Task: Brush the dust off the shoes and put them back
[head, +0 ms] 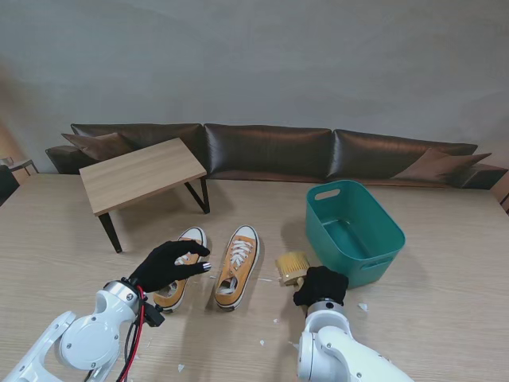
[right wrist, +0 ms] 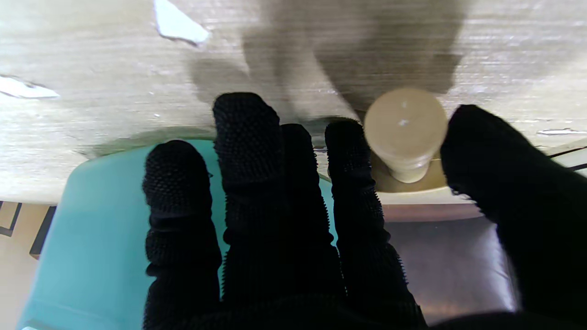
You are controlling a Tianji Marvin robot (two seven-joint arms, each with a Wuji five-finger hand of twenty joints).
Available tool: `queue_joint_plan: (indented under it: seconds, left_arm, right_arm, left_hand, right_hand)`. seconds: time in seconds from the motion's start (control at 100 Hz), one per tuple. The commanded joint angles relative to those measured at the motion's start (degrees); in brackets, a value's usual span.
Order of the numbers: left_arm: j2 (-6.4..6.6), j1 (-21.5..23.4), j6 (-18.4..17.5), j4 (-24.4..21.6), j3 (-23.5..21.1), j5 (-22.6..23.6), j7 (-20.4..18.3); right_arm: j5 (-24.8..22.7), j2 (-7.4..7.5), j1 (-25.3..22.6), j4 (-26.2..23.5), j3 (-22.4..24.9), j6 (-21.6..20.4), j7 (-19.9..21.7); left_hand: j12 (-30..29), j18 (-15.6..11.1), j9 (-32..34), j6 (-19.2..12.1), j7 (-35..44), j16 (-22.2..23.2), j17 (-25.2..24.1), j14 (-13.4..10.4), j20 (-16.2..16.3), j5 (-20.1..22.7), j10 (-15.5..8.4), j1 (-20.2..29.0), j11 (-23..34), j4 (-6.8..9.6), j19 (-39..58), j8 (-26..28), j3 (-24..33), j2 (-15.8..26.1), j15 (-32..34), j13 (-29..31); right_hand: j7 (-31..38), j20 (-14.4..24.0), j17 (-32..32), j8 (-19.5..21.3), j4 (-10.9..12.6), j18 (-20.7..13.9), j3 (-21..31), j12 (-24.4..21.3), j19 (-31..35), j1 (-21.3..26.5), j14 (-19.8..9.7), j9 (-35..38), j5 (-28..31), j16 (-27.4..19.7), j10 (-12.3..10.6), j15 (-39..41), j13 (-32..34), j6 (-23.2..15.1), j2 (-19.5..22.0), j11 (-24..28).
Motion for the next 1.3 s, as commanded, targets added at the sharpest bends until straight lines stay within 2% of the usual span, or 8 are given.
queue_joint_plan:
  seconds: [0.0,0.18,0.23,0.31,0.6,0.84,1.04,1.29]
  left_arm:
    - [-0.18,0.2,0.2,-0.3,-0.1,-0.4,-1.0]
    - [-0.24,0.2,0.6,-0.3,0.0,-0.9,-1.0]
    - [-0.24,0.2,0.7,-0.4,0.0,-1.0,-1.0]
    - [-0.25,0.2,0.9,-0.4,0.1,-1.2,-1.1]
    - [-0.31,0.1,1.3,-0.5,0.3,-1.9,-1.2]
    - [-0.4,0.1,1.6,-0.6,0.3,-2.4,-1.1]
    - [-0.41,0.2,2.0,-0.7,0.4,-2.8,-1.2]
    - [-0.45,0.3,2.1,-0.7,0.2,-2.9,-1.1]
  right_arm:
    - [0.4,-0.52,0.1,0.8,-0.3,-0.1,1.1]
    - [0.9,-0.16,1.1,1.4,-0.6,-0.5,2.8]
    - [1.2,-0.07,1.3,1.5,-0.6,-0.7,3.3]
    - [1.7,0.05,1.6,1.9,-0.9,-1.1,4.0]
    - [4.2,-0.99,3.0,5.4,-2.2,-0.2,2.9]
    - [4.6,-1.17,3.3,6.8,-2.1,-1.2,2.0]
    - [3.0,0.36,2.5,4.8,-1.7,-3.7,5.0]
    - [2.9,0.48,0.6,3.3,0.2,-6.9,4.0]
  left_hand:
    - [0.4,-1.0,0.7,0.6,0.3,0.3,-0.7,0.8,0.9,0.8,0.5,1.3,0.3,2.52,-1.8,0.2,-1.8,2.7,-0.5,-2.3]
    - [0.5,-0.9,1.0,0.9,0.4,0.3,-0.8,1.1,0.9,1.1,0.8,1.5,0.3,2.57,-1.9,0.4,-2.2,3.2,-0.4,-2.3]
    - [0.6,-0.9,1.1,1.0,0.5,0.4,-0.8,1.2,0.9,1.3,1.0,1.6,0.4,2.59,-1.9,0.4,-2.3,3.3,-0.4,-2.3]
    - [0.6,-0.8,1.2,1.1,0.5,0.4,-0.8,1.3,0.9,1.3,1.1,1.7,0.4,2.61,-1.9,0.4,-2.5,3.6,-0.3,-2.2]
    - [0.8,-0.8,1.7,1.6,0.6,0.5,-1.0,1.6,1.0,1.8,1.6,1.9,0.5,2.69,-1.9,0.6,-3.3,4.8,-0.3,-2.2]
    - [0.9,-0.7,1.9,2.0,0.6,0.6,-1.0,1.9,1.0,2.0,2.1,2.3,0.6,2.76,-1.9,0.7,-4.2,5.8,-0.3,-2.1]
    - [1.0,-0.7,1.9,2.4,0.6,0.6,-1.0,2.0,1.1,2.1,2.4,2.7,0.5,2.85,-1.9,0.7,-4.8,6.4,-0.4,-2.2]
    - [1.0,-0.6,2.0,2.7,0.6,0.7,-0.9,2.1,1.1,2.3,2.5,3.2,0.6,2.95,-1.9,0.8,-5.6,6.9,-0.3,-1.9]
  right_hand:
    - [1.0,-1.4,1.1,-5.7,-2.9,-0.9,3.2,0.9,3.2,2.5,-0.8,1.4,1.3,0.7,-1.4,0.8,2.3,-3.9,-0.4,0.5]
    - [0.2,-1.5,0.3,-6.3,-1.6,-1.0,4.9,0.9,2.9,2.5,-0.6,-0.2,-0.5,0.7,-1.0,0.3,1.5,-3.0,0.6,0.2]
    - [-2.4,-1.2,0.1,-2.2,1.3,-1.1,5.0,0.9,2.8,2.3,-0.6,-0.7,-1.2,0.9,-1.1,0.4,1.3,-2.0,0.6,0.4]
    - [-2.7,-1.0,0.1,-0.9,1.6,-1.2,5.6,1.1,2.9,3.9,-0.9,-0.8,-1.2,1.2,-1.1,1.1,1.4,-1.8,-1.2,0.7]
    - [10.9,-1.8,5.2,-13.0,-10.5,-1.5,8.9,10.8,7.0,14.8,-5.1,3.5,2.6,3.9,-3.0,13.6,5.7,-2.7,-14.6,9.3]
    - [18.7,-2.3,5.9,-17.0,-10.4,-2.1,8.2,21.3,8.8,13.9,-8.4,4.8,8.0,7.8,-4.2,25.6,5.9,-5.2,-4.6,17.9]
    - [20.7,-0.3,2.0,-0.1,-10.4,-3.1,5.4,29.5,10.2,13.7,-8.4,1.4,3.1,7.2,-4.8,28.7,5.5,0.3,8.3,22.2]
    - [23.3,0.9,2.6,9.9,-11.3,-3.8,5.9,26.0,11.2,13.3,-5.9,3.1,0.4,6.5,-5.6,28.0,5.6,0.1,11.6,19.6]
